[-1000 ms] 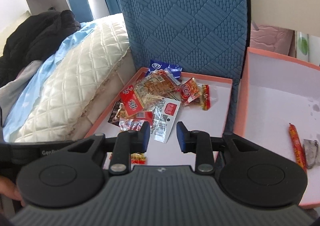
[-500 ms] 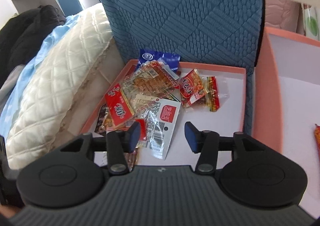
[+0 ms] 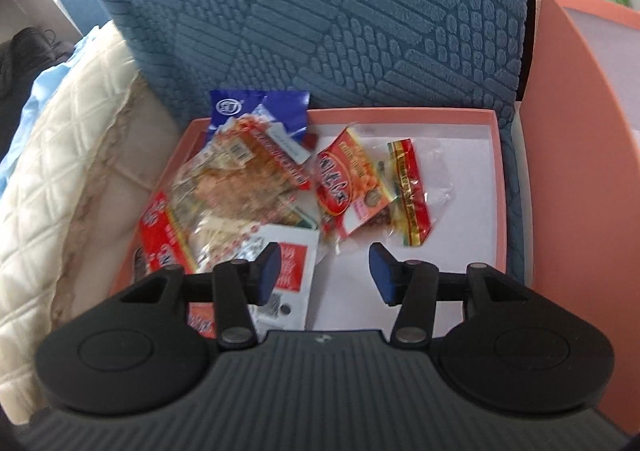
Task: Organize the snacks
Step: 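Grasp the red meat strip packet with the left tool while the right tool grasps a white packet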
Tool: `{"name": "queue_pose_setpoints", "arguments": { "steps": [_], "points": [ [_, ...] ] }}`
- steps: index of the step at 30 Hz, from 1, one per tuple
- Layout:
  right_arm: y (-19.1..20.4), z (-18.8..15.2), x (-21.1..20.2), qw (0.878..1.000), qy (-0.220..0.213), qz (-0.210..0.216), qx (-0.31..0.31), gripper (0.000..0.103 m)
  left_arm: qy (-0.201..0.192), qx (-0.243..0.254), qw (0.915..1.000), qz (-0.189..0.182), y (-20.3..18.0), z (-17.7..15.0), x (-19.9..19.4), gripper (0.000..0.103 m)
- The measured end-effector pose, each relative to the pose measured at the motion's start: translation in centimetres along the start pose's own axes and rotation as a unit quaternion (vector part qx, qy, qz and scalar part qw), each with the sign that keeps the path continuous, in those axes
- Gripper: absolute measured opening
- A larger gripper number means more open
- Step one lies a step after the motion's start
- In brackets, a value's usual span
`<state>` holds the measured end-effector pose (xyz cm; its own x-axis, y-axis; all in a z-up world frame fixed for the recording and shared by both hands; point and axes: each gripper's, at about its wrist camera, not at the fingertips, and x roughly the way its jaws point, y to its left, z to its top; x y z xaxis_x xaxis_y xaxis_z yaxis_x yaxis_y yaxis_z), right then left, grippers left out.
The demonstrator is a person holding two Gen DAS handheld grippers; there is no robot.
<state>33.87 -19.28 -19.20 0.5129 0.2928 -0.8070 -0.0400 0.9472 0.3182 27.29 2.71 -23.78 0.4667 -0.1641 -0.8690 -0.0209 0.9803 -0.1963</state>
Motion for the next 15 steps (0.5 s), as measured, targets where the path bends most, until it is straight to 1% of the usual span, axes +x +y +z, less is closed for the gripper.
{"name": "queue_pose_setpoints", "arguments": {
  "steps": [6, 10, 13, 15],
  "points": [
    [-0.2, 0.2, 1.7, 0.998, 0.032, 0.042, 0.018, 0.051, -0.003, 0.023, 0.9994, 0.024, -1.3, -0.5, 0.5, 0.09],
    [-0.6, -0.1, 3.1, 0.993, 0.065, 0.082, 0.045, 0.052, -0.004, 0.045, 0.998, 0.044, -2.1, -1.0, 0.8, 0.089],
    [-0.8, -0.5, 3.7, 0.988, 0.081, 0.116, 0.064, 0.053, -0.003, 0.05, 0.9971, 0.057, -2.3, -0.9, 0.9, 0.084],
    [-0.8, -0.5, 3.7, 0.986, 0.082, 0.124, 0.07, 0.053, -0.007, 0.045, 0.9971, 0.061, -2.0, -0.9, 0.8, 0.079]
  ]
}}
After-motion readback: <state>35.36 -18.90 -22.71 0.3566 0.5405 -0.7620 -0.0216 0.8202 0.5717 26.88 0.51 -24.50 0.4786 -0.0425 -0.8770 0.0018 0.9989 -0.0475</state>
